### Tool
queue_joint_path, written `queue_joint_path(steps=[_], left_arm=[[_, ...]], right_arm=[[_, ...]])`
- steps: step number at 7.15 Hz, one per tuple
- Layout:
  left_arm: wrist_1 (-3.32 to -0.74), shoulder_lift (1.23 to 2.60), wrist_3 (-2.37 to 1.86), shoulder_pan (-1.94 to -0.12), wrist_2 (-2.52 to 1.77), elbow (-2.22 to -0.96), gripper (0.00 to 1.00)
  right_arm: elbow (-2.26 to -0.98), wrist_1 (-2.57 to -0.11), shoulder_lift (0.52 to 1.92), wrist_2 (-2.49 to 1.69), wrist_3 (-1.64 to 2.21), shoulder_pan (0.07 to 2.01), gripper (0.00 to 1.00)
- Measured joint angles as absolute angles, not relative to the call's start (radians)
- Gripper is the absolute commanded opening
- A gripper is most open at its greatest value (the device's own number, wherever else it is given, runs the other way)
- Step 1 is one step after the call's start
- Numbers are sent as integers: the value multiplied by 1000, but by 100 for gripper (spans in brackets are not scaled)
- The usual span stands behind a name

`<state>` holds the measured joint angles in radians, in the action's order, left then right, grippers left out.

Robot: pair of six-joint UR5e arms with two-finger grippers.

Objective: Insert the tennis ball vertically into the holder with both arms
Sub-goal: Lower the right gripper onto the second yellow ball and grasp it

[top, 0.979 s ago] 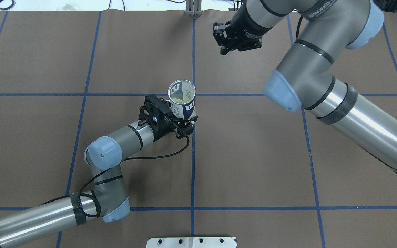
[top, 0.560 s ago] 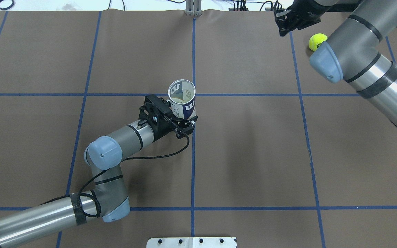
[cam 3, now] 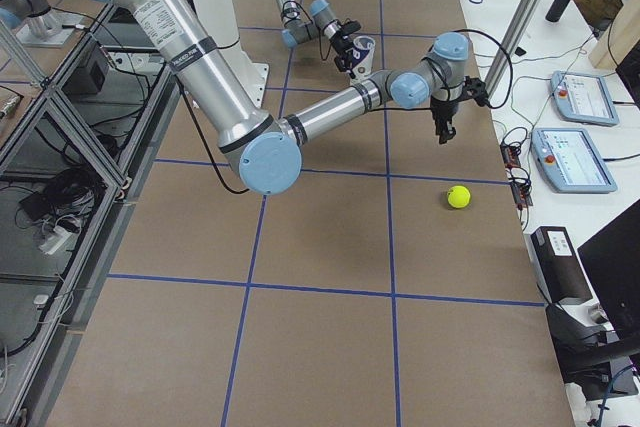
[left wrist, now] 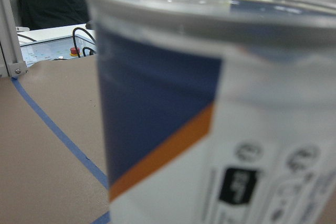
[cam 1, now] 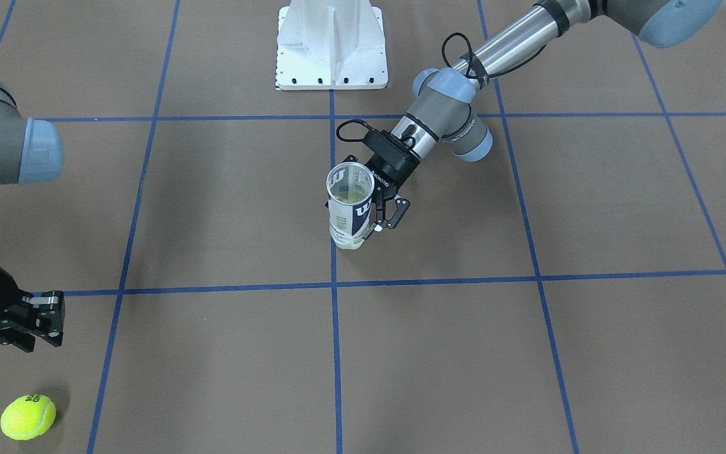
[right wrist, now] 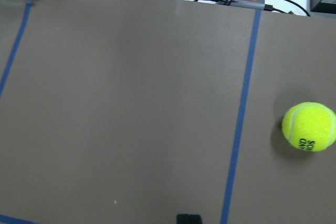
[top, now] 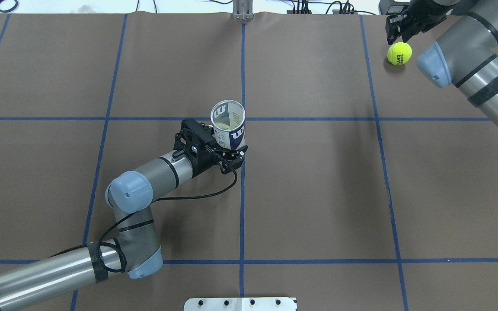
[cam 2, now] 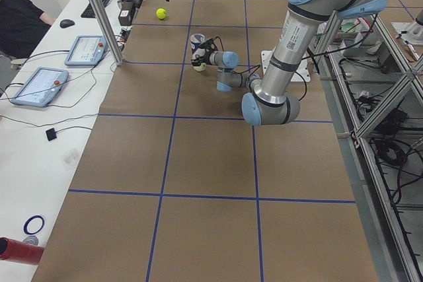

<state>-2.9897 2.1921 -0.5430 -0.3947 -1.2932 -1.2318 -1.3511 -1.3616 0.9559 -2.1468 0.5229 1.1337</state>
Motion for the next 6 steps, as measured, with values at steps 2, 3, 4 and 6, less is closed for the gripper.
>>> queue_joint_path(steps=[2, 3, 4, 6], left_arm=[[-2990, 2192, -543, -395, -1293, -1232, 99], [-2989, 2191, -543, -395, -1293, -1232, 99], [-2989, 2191, -542, -396, -1293, -1232, 99], [-2988, 2190, -542, -397, -1294, -1234, 99]], right_arm=[[-1199, -1209, 956, -2145, 523, 1136, 100], [-1145, -1157, 956, -2142, 522, 1137, 100], [-1105, -1130, 951, -2128, 520, 1137, 100], [-976, -1031, 925, -2087, 516, 1136, 100]])
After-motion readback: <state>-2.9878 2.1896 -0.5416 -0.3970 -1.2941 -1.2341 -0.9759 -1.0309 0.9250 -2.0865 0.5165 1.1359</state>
